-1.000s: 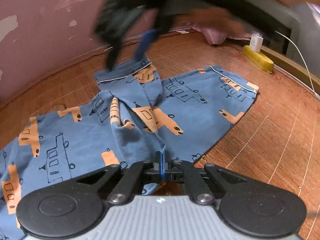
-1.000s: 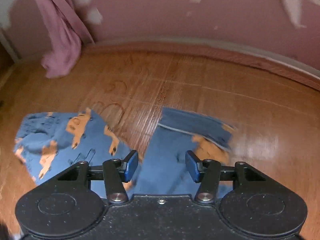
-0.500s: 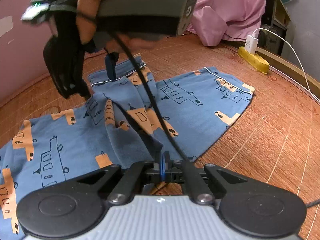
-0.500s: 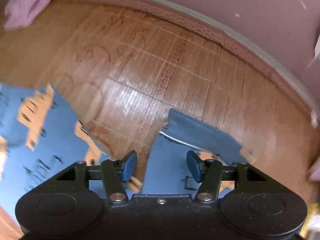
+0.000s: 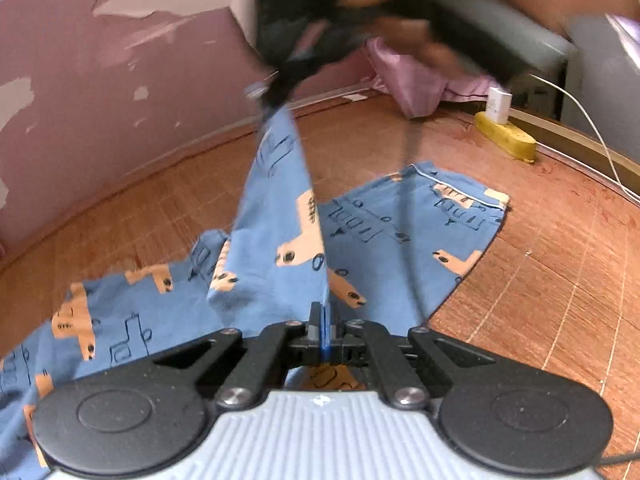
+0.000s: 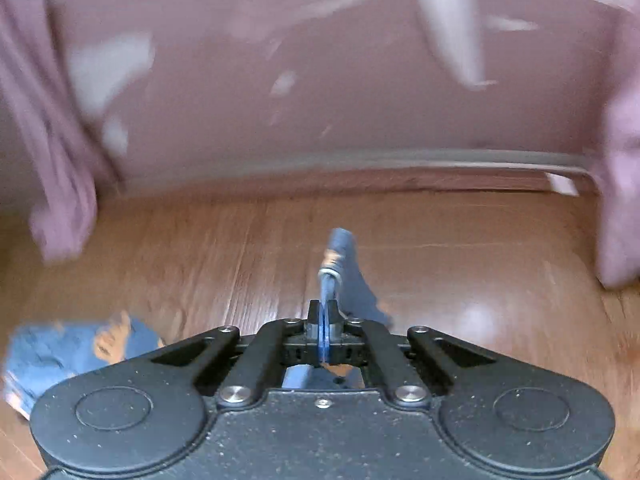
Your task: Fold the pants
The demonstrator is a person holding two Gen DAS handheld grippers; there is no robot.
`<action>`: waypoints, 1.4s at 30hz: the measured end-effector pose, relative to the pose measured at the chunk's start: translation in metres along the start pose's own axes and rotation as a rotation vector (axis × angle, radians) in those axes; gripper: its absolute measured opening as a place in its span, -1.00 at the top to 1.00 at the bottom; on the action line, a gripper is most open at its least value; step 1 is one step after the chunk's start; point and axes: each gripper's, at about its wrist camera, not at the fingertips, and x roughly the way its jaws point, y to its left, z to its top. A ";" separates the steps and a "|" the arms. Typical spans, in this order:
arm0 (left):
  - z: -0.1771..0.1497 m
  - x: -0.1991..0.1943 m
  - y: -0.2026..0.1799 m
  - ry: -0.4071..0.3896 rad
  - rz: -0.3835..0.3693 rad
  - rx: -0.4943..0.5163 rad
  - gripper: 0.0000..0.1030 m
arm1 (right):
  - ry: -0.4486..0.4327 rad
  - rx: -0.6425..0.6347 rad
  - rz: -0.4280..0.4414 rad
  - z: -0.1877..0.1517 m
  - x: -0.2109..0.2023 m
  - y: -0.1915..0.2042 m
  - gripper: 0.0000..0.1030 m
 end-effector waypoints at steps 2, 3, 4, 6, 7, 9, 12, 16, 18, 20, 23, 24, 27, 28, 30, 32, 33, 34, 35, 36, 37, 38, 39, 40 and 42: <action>0.001 -0.002 -0.005 -0.015 -0.009 0.042 1.00 | -0.083 0.095 -0.010 -0.025 -0.030 -0.030 1.00; 0.000 -0.004 -0.007 -0.028 -0.020 0.070 1.00 | -0.117 0.156 -0.019 -0.041 -0.042 -0.044 1.00; 0.000 -0.006 -0.011 -0.035 -0.028 0.102 1.00 | -0.140 0.208 -0.033 -0.059 -0.053 -0.055 1.00; -0.003 -0.008 -0.018 -0.034 -0.042 0.163 1.00 | -0.179 0.274 -0.058 -0.095 -0.066 -0.070 1.00; -0.006 -0.008 -0.021 -0.030 -0.050 0.184 1.00 | -0.185 0.294 -0.068 -0.113 -0.070 -0.075 1.00; -0.013 -0.006 -0.025 -0.005 -0.065 0.222 1.00 | -0.177 0.333 -0.084 -0.141 -0.070 -0.085 1.00; -0.020 -0.004 -0.028 0.028 -0.074 0.238 1.00 | -0.153 0.416 -0.074 -0.174 -0.064 -0.094 1.00; -0.022 -0.004 -0.030 0.040 -0.067 0.255 1.00 | -0.196 0.518 0.002 -0.195 -0.056 -0.105 0.77; -0.022 -0.003 -0.029 0.044 -0.063 0.257 1.00 | -0.198 0.549 0.047 -0.197 -0.050 -0.110 0.45; -0.018 -0.001 -0.031 0.048 -0.061 0.254 1.00 | -0.194 0.567 0.066 -0.198 -0.049 -0.114 0.26; -0.017 -0.001 -0.030 0.043 -0.058 0.254 1.00 | -0.194 0.622 0.083 -0.196 -0.048 -0.125 0.12; -0.016 -0.001 -0.030 0.041 -0.057 0.253 1.00 | -0.193 0.640 0.085 -0.196 -0.052 -0.128 0.09; -0.018 -0.002 -0.030 0.043 -0.061 0.248 1.00 | -0.169 0.696 0.077 -0.193 -0.045 -0.137 0.10; -0.018 -0.002 -0.030 0.042 -0.062 0.247 1.00 | -0.164 0.720 0.079 -0.191 -0.043 -0.141 0.10; -0.018 -0.002 -0.029 0.044 -0.064 0.242 1.00 | -0.131 0.762 0.064 -0.187 -0.036 -0.146 0.20; -0.018 -0.002 -0.028 0.041 -0.065 0.236 1.00 | -0.099 0.803 0.042 -0.183 -0.029 -0.149 0.75; -0.018 -0.002 -0.028 0.041 -0.064 0.230 1.00 | -0.091 0.819 0.030 -0.181 -0.027 -0.150 0.81; -0.018 -0.002 -0.028 0.040 -0.061 0.226 1.00 | -0.098 0.811 0.019 -0.175 -0.025 -0.149 0.83; -0.017 -0.002 -0.028 0.038 -0.053 0.225 1.00 | -0.114 0.777 0.008 -0.167 -0.025 -0.145 0.86; -0.016 -0.002 -0.027 0.035 -0.042 0.219 1.00 | -0.132 0.715 0.004 -0.155 -0.025 -0.138 0.88; -0.014 -0.003 -0.026 0.034 -0.039 0.205 1.00 | -0.159 0.625 0.011 -0.138 -0.026 -0.129 0.88; -0.011 -0.003 -0.024 0.032 -0.039 0.179 1.00 | -0.193 0.542 0.014 -0.123 -0.029 -0.119 0.88; -0.007 -0.003 -0.021 0.026 -0.038 0.144 1.00 | -0.250 0.418 0.020 -0.103 -0.036 -0.104 0.88; -0.003 -0.003 -0.018 0.019 -0.037 0.121 1.00 | -0.312 0.299 0.020 -0.088 -0.046 -0.089 0.88; 0.006 -0.005 -0.013 -0.006 -0.036 0.077 1.00 | -0.430 0.079 -0.005 -0.070 -0.068 -0.062 0.88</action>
